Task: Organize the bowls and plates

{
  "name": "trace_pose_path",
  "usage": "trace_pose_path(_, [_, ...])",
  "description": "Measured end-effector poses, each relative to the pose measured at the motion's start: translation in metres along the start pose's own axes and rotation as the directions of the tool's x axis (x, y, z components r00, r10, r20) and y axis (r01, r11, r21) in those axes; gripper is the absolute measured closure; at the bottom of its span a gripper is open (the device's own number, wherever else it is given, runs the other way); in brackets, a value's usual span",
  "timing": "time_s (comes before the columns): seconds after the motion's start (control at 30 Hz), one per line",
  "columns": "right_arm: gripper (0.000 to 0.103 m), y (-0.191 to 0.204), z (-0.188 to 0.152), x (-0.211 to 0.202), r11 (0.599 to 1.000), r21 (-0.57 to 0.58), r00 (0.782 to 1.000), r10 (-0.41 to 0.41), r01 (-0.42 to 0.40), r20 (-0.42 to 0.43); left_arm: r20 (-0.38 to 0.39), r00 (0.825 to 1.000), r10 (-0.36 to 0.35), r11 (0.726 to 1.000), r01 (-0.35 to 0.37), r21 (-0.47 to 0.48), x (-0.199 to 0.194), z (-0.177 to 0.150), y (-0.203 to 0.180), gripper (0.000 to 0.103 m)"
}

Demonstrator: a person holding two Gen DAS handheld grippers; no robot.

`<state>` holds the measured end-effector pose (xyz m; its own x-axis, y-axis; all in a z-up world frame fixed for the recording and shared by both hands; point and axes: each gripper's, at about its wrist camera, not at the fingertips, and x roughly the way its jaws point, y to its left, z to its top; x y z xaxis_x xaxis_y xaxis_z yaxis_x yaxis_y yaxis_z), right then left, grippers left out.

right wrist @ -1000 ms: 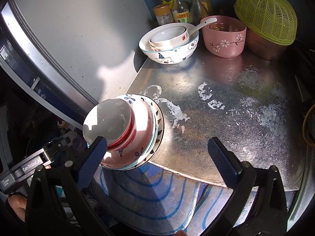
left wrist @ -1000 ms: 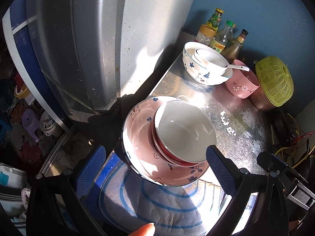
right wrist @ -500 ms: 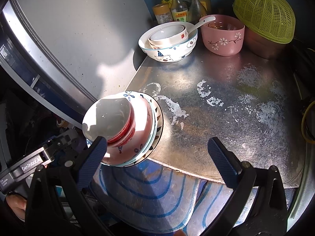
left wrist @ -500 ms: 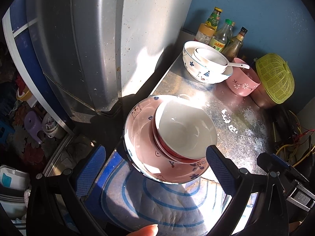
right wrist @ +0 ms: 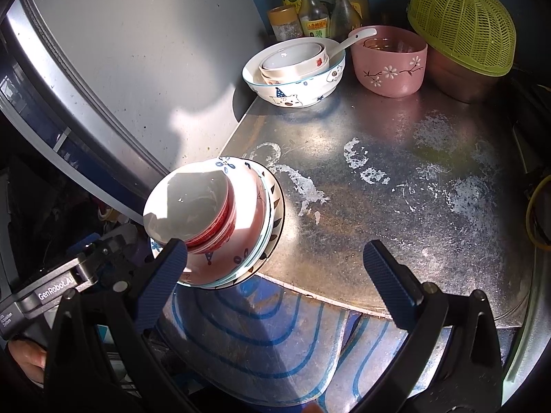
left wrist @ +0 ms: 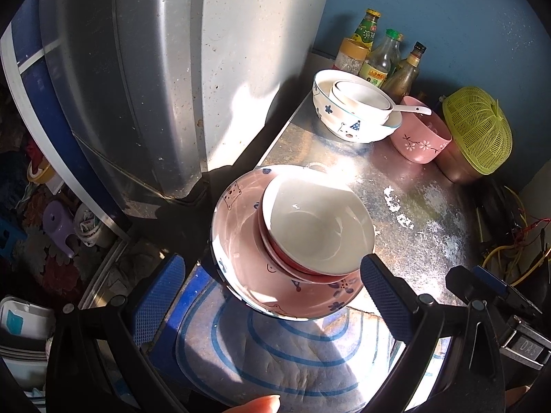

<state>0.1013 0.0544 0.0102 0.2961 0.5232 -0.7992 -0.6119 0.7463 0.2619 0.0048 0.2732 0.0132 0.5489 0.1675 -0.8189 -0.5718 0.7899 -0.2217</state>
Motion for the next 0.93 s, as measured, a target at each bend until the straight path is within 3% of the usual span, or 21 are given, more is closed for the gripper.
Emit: trace_pose_path(0.93, [0.0, -0.0056, 0.0002, -0.0018, 1.0, 0.002, 1.0, -0.001, 0.001, -0.007, -0.016, 1.0, -0.005, 1.0, 0.005, 0.009, 0.0025, -0.0026, -0.0052, 0.001])
